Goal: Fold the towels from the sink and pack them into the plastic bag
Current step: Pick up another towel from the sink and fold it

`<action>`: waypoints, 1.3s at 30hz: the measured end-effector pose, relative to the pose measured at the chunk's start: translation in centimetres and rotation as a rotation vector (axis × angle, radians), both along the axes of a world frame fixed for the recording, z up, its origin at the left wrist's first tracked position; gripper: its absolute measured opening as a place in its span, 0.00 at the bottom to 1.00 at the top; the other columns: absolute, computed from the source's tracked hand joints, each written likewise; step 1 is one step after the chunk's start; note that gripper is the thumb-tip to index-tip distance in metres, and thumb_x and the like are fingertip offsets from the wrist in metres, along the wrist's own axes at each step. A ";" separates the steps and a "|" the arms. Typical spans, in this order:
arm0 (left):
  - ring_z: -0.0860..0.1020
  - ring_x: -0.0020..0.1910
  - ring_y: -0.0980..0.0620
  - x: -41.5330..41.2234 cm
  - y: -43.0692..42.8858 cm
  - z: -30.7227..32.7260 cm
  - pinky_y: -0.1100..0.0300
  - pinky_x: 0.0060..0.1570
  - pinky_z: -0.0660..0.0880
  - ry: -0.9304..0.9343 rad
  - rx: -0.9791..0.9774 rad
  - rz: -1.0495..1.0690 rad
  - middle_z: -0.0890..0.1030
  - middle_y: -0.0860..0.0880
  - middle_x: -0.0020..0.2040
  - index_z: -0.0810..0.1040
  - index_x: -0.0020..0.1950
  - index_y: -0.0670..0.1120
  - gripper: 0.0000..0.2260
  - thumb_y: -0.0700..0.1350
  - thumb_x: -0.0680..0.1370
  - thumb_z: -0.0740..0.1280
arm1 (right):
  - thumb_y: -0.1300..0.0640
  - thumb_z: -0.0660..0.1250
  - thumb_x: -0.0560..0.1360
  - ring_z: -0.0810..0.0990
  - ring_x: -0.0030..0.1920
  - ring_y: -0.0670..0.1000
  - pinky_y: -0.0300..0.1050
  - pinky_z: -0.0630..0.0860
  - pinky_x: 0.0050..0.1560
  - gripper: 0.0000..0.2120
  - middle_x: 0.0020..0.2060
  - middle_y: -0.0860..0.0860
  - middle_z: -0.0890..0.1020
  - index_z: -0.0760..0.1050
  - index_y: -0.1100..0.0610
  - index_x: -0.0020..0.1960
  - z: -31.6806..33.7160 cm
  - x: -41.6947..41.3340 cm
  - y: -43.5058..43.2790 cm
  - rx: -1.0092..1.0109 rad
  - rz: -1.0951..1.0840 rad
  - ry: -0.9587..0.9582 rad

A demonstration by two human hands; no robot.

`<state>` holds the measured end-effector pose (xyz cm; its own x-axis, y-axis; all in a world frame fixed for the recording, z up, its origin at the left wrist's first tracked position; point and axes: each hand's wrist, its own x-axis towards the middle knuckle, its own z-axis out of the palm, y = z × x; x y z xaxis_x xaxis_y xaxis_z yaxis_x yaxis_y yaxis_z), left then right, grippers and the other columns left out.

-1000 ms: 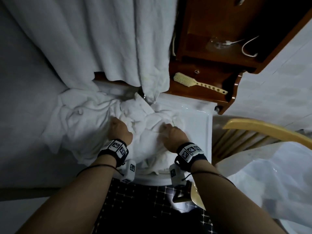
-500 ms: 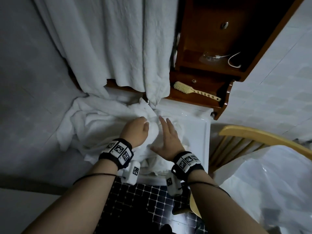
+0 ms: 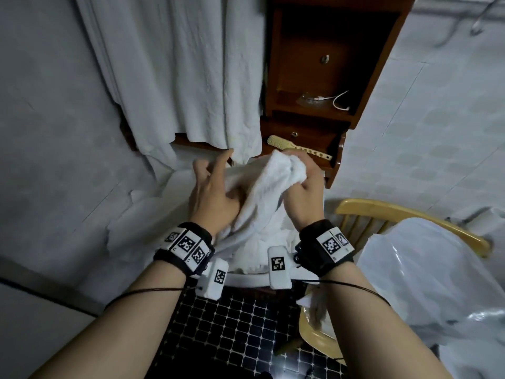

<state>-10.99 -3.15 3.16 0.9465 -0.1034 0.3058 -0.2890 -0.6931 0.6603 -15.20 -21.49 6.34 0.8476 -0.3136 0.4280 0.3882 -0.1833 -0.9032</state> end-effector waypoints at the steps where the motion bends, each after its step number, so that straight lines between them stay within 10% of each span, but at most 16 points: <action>1: 0.71 0.60 0.49 0.0 0.3 0.3 0.50 0.62 0.75 -0.029 0.061 -0.004 0.61 0.51 0.66 0.72 0.74 0.61 0.31 0.49 0.73 0.77 | 0.65 0.65 0.77 0.82 0.45 0.45 0.46 0.80 0.47 0.06 0.43 0.50 0.83 0.79 0.59 0.52 1.0 -0.2 0.0 0.045 -0.044 -0.054; 5: 0.73 0.61 0.47 0.8 0.9 1.6 0.50 0.61 0.72 -0.002 0.226 -0.223 0.74 0.54 0.66 0.81 0.55 0.54 0.16 0.54 0.69 0.76 | 0.67 0.64 0.79 0.83 0.51 0.55 0.61 0.81 0.60 0.09 0.48 0.54 0.84 0.79 0.55 0.52 3.7 -1.0 0.6 0.369 -0.162 -0.005; 8: 0.83 0.47 0.49 0.4 1.3 1.7 0.51 0.49 0.81 0.244 0.206 -0.369 0.84 0.54 0.44 0.80 0.44 0.51 0.07 0.52 0.72 0.73 | 0.65 0.66 0.77 0.84 0.55 0.54 0.57 0.82 0.60 0.12 0.52 0.53 0.85 0.80 0.54 0.58 3.9 -2.1 1.0 0.196 -0.156 0.015; 15: 0.84 0.47 0.47 0.1 8.1 -1.0 0.52 0.48 0.81 0.247 0.263 -0.227 0.86 0.51 0.42 0.82 0.40 0.52 0.18 0.67 0.67 0.72 | 0.61 0.59 0.69 0.87 0.48 0.59 0.53 0.85 0.53 0.19 0.43 0.50 0.89 0.87 0.50 0.46 -2.8 -4.3 1.7 0.066 -0.301 0.537; 22: 0.70 0.31 0.55 1.2 12.9 1.8 0.57 0.33 0.65 -0.054 -0.109 -0.204 0.72 0.54 0.29 0.69 0.32 0.50 0.22 0.51 0.67 0.83 | 0.57 0.60 0.68 0.83 0.42 0.57 0.50 0.79 0.47 0.14 0.40 0.57 0.87 0.83 0.60 0.45 -2.6 -5.7 6.3 0.033 -0.186 0.672; 27: 0.76 0.41 0.51 1.5 14.3 4.8 0.54 0.41 0.73 0.210 0.056 -0.442 0.79 0.56 0.42 0.77 0.47 0.49 0.36 0.69 0.51 0.85 | 0.42 0.74 0.73 0.86 0.45 0.52 0.50 0.81 0.50 0.17 0.42 0.52 0.88 0.85 0.56 0.46 0.4 -6.4 9.9 -0.077 0.045 0.626; 33: 0.70 0.68 0.58 -0.4 15.3 3.7 0.59 0.71 0.67 0.246 0.180 -0.659 0.73 0.56 0.70 0.69 0.76 0.57 0.55 0.56 0.52 0.89 | 0.60 0.76 0.78 0.78 0.40 0.46 0.41 0.74 0.42 0.06 0.38 0.50 0.83 0.84 0.60 0.44 3.0 -6.7 14.3 -0.190 0.232 0.366; 39: 0.79 0.44 0.71 -3.3 15.0 3.4 0.74 0.48 0.75 0.321 0.108 -0.696 0.79 0.61 0.47 0.79 0.57 0.55 0.16 0.43 0.75 0.80 | 0.59 0.79 0.75 0.83 0.42 0.48 0.44 0.80 0.43 0.07 0.39 0.52 0.84 0.82 0.60 0.45 6.8 -7.6 17.2 -0.030 0.259 0.218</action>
